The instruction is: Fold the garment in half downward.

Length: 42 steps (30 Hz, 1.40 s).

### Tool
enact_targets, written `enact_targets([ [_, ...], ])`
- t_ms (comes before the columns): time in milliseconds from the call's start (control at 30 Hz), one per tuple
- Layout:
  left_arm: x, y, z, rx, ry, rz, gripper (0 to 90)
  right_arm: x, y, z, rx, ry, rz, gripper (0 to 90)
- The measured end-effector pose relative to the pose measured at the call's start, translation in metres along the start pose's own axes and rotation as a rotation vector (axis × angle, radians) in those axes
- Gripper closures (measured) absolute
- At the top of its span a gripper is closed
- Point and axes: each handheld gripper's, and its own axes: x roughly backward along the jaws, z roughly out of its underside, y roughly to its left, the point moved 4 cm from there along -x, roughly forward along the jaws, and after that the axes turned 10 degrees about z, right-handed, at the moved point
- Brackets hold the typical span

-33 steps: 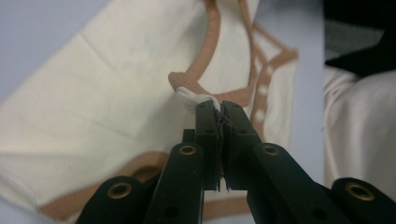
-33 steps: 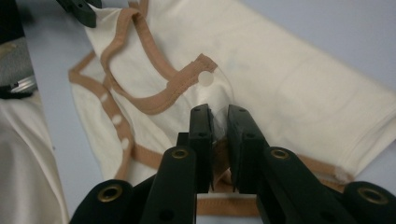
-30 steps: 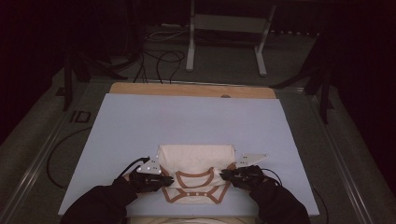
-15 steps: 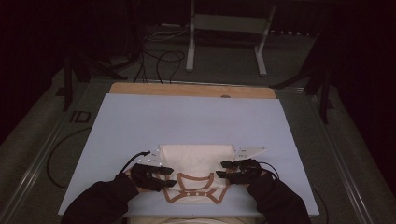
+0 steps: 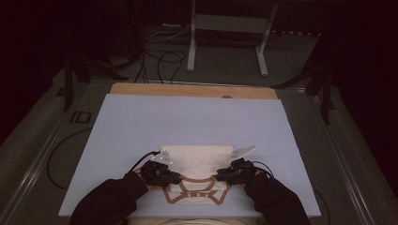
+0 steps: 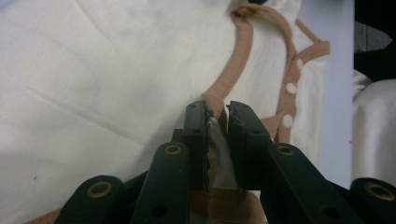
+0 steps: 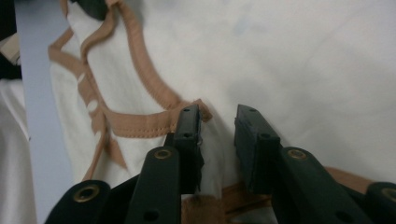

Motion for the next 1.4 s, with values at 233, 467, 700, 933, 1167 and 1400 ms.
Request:
enact_targets([
  [233, -0.002, -0.001, 0.003, 0.011, 0.009, 0.024, 87.8, -0.001, 0.006, 0.000, 0.014, 0.020, -0.019, 89.2],
  [467, 0.013, -0.012, -0.002, -0.055, -0.028, 0.037, 88.1, 0.019, 0.013, -0.011, 0.028, -0.056, -0.001, 89.6],
  [700, 0.022, -0.029, -0.002, -0.125, -0.026, 0.051, 88.0, 0.044, 0.039, -0.015, 0.073, -0.137, -0.005, 89.5],
  [933, 0.018, -0.038, 0.007, -0.149, 0.002, 0.091, 87.6, 0.047, 0.048, -0.005, 0.066, -0.130, -0.033, 89.2],
  [1167, 0.015, -0.048, 0.016, -0.193, 0.035, 0.140, 84.8, 0.047, 0.054, 0.007, 0.037, -0.112, -0.063, 88.8],
  [1400, 0.013, -0.054, 0.021, -0.223, 0.071, 0.171, 78.5, 0.051, 0.059, 0.009, 0.042, -0.130, -0.091, 78.4],
])
